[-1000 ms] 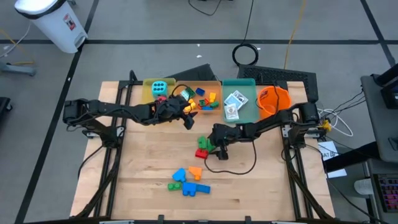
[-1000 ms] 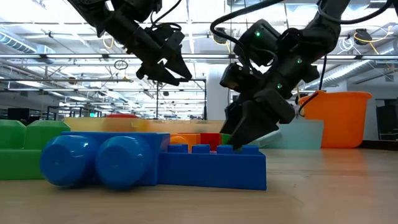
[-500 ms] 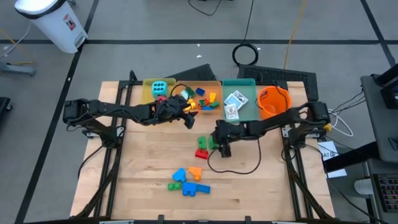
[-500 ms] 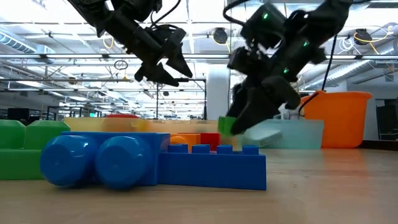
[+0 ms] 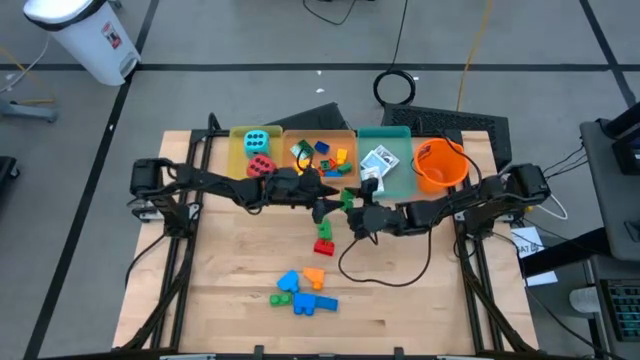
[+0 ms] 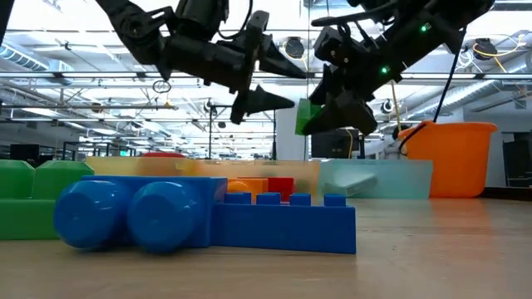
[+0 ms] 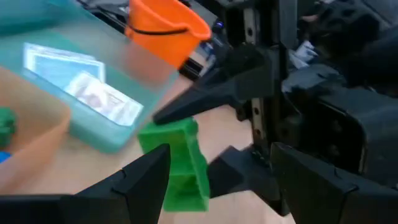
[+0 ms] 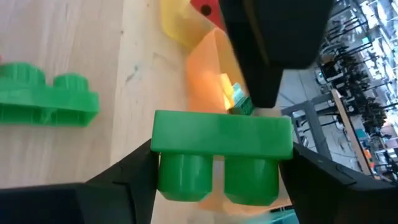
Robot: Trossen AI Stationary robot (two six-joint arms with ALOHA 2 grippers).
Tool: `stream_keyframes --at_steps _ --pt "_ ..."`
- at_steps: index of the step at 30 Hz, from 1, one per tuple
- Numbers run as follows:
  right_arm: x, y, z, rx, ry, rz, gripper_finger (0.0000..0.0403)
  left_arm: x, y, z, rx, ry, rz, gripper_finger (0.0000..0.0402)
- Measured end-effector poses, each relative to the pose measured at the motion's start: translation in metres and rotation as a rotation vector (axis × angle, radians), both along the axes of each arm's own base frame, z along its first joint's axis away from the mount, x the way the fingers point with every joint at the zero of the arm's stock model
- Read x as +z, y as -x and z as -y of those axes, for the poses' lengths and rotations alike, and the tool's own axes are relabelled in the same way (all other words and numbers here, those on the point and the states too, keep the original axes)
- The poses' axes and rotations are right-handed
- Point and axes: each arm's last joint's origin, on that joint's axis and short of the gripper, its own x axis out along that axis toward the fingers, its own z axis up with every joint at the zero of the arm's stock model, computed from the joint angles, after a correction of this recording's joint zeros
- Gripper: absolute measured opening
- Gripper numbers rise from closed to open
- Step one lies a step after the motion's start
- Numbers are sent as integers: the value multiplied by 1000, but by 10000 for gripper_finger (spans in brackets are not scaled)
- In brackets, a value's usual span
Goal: Pick & Place Toys
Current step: Put the green game piece into the orange bin
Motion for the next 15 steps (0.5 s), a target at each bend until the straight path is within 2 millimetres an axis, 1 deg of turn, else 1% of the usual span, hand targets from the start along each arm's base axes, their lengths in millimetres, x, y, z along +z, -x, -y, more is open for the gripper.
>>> stream_keyframes --at_steps 2,4,9,15 --pt "2 -1 -1 2 -1 23 250 -3 -2 0 -4 0 10 282" --pt "4 -2 -2 12 6 42 250 -8 -2 -1 2 2 -17 282" --pt "8 -5 -2 25 24 73 250 -6 -2 -2 10 -7 -10 282" --pt "7 -4 -5 26 46 59 250 -5 -2 -3 4 -5 -5 282"
